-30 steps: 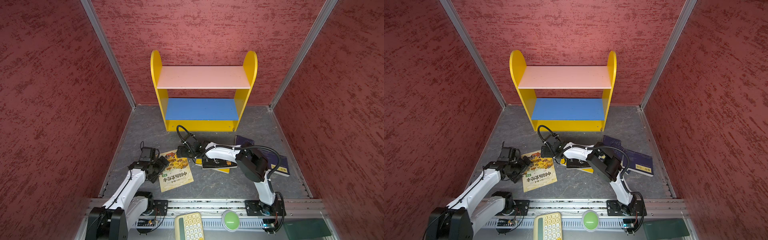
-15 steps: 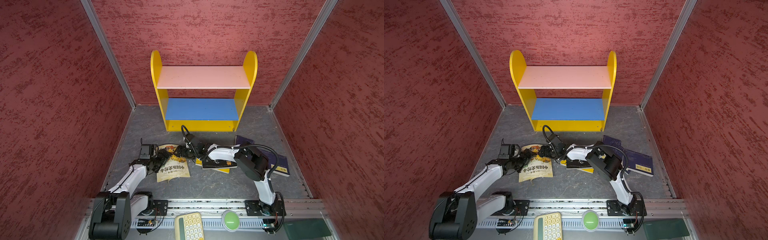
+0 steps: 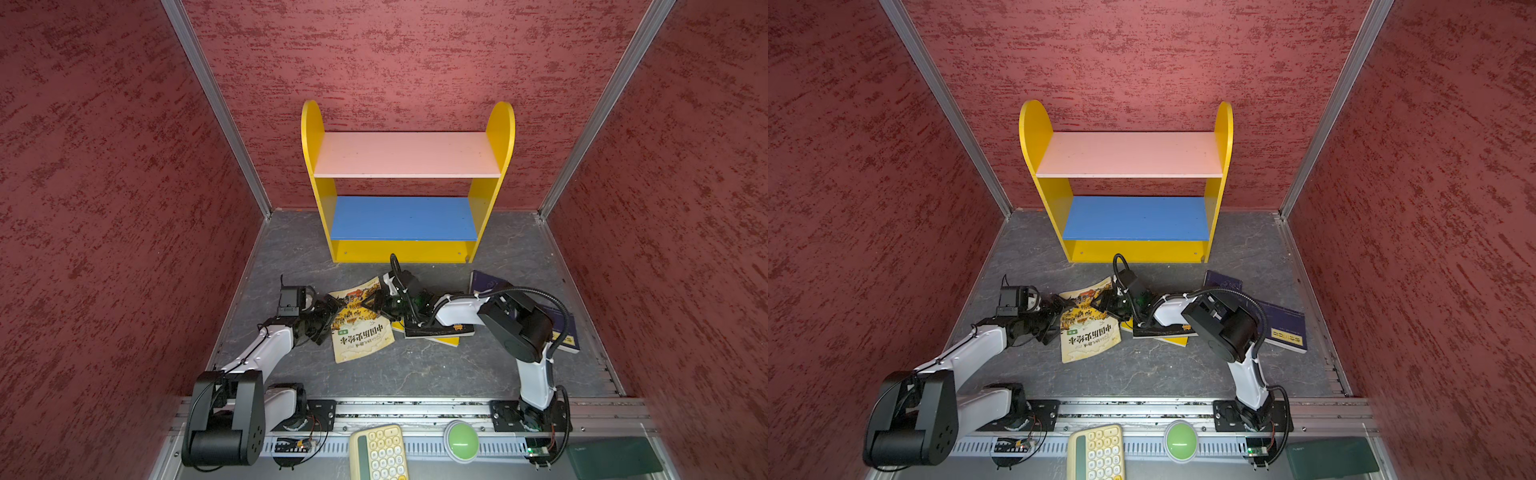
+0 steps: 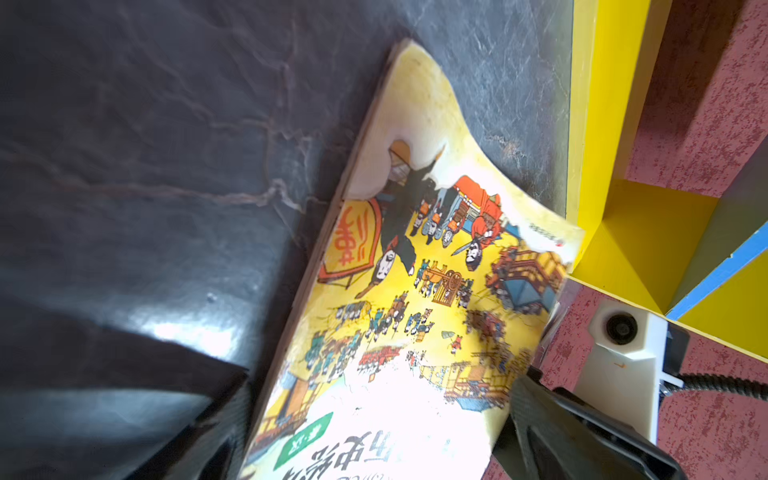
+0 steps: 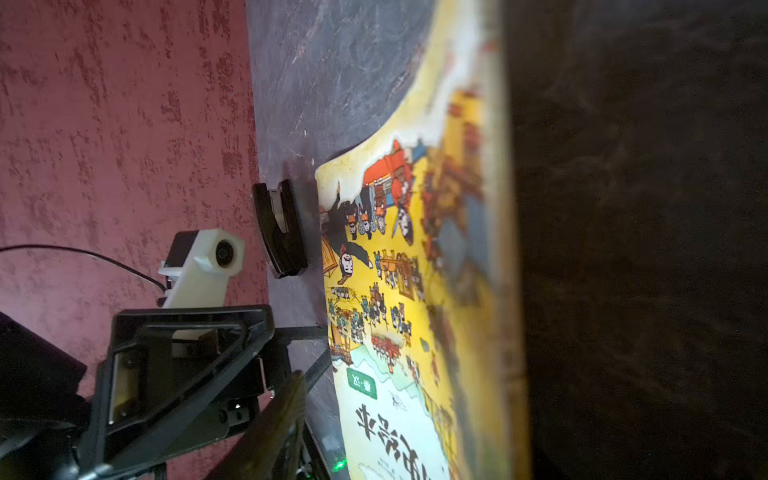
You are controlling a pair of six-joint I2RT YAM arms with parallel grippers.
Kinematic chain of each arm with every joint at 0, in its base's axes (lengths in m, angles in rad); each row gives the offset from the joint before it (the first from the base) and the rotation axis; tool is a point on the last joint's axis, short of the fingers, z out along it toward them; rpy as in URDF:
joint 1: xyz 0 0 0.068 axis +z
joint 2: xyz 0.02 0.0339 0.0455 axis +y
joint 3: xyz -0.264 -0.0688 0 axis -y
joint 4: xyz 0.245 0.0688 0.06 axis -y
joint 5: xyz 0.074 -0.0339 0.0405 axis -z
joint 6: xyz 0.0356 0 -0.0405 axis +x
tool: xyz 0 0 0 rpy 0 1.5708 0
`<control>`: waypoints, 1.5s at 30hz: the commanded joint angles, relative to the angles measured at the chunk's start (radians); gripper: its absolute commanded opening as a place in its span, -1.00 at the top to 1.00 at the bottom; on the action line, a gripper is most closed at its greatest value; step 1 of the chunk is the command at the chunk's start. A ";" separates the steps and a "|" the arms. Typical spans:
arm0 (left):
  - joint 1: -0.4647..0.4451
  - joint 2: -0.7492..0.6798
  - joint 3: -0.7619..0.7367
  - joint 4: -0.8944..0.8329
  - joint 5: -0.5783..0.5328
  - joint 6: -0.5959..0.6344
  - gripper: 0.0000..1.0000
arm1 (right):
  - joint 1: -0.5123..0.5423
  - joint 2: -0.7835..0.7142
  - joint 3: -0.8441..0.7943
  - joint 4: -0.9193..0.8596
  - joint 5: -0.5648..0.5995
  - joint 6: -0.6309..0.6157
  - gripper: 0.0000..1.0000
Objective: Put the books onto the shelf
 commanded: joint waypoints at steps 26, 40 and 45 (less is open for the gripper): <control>0.054 -0.037 0.129 -0.237 -0.018 0.153 -0.93 | -0.043 -0.281 -0.034 -0.196 0.170 -0.002 1.00; 0.079 -0.116 0.230 -0.032 0.350 0.018 -0.97 | -0.111 -0.725 -0.196 -0.017 0.493 0.108 1.00; 0.008 -0.149 0.251 0.220 0.394 -0.188 -0.99 | -0.151 -0.789 -0.205 0.070 0.607 0.115 1.00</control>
